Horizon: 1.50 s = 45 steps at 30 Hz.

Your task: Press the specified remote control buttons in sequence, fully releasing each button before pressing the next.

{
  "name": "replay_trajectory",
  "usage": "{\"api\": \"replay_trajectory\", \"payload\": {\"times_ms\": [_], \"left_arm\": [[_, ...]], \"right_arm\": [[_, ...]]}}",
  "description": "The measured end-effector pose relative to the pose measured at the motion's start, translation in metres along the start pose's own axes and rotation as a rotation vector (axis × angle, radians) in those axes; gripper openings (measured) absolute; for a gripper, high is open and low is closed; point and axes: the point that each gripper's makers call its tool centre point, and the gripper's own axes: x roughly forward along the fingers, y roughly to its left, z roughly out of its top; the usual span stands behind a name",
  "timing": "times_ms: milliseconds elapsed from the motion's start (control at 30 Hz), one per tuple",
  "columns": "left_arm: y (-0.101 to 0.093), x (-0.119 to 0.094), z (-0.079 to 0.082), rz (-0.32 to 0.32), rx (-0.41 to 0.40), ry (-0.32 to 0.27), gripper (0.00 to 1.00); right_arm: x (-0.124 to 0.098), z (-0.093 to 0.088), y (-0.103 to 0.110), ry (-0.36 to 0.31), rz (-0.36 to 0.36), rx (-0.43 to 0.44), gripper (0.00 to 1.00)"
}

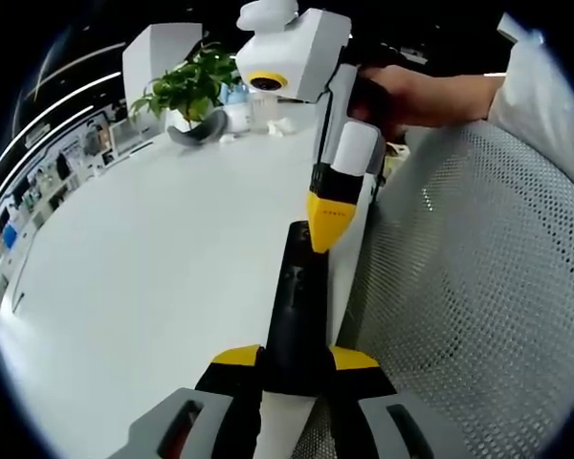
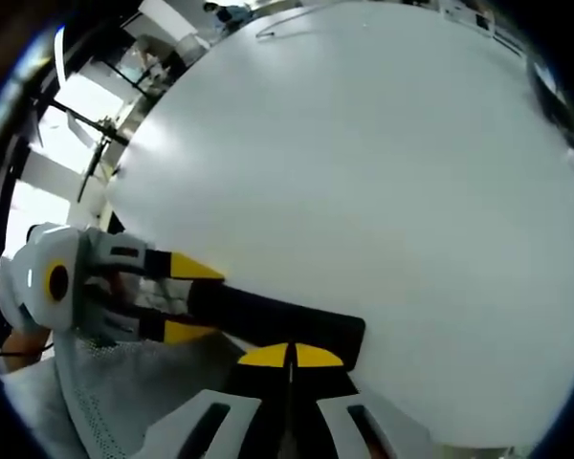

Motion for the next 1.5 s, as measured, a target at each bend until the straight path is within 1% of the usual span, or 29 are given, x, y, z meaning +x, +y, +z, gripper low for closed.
{"api": "replay_trajectory", "payload": {"times_ms": [167,333,467,567,633,767,900,1067,1167,1200,1500], "left_arm": [[0.0,0.0,0.0,-0.001,-0.002,0.0,0.25],[0.0,0.0,0.0,-0.003,-0.003,-0.002,0.25],[0.0,0.001,0.001,-0.003,-0.001,-0.004,0.25],[0.0,0.001,0.001,-0.003,0.0,-0.005,0.25],[0.0,0.001,0.001,-0.004,0.002,-0.005,0.25],[0.0,0.0,0.001,-0.001,0.0,-0.004,0.25],[0.0,0.0,0.001,0.0,-0.001,-0.004,0.25],[-0.001,0.001,0.001,-0.003,0.007,-0.005,0.25],[-0.001,0.001,0.001,-0.003,0.007,-0.004,0.25],[-0.001,0.001,0.001,-0.003,0.007,-0.004,0.25],[0.0,0.001,0.001,-0.004,0.007,-0.003,0.25]], "right_arm": [[0.001,-0.001,0.0,0.003,-0.03,-0.031,0.0],[0.001,0.0,-0.002,-0.005,-0.009,-0.017,0.0],[0.0,0.0,-0.001,0.001,-0.006,-0.029,0.0],[0.0,0.001,-0.001,0.007,0.019,0.002,0.0],[-0.001,0.001,-0.001,0.005,0.049,0.052,0.0],[-0.001,0.002,0.0,0.003,0.055,0.056,0.0],[-0.001,0.005,0.0,-0.018,0.044,0.043,0.0],[-0.001,0.01,0.003,-0.044,0.056,0.039,0.0],[-0.001,0.014,-0.002,-0.07,0.012,0.004,0.0],[-0.001,0.014,-0.002,-0.074,0.011,-0.004,0.0],[0.001,0.016,-0.001,-0.076,-0.009,-0.049,0.0]]}}
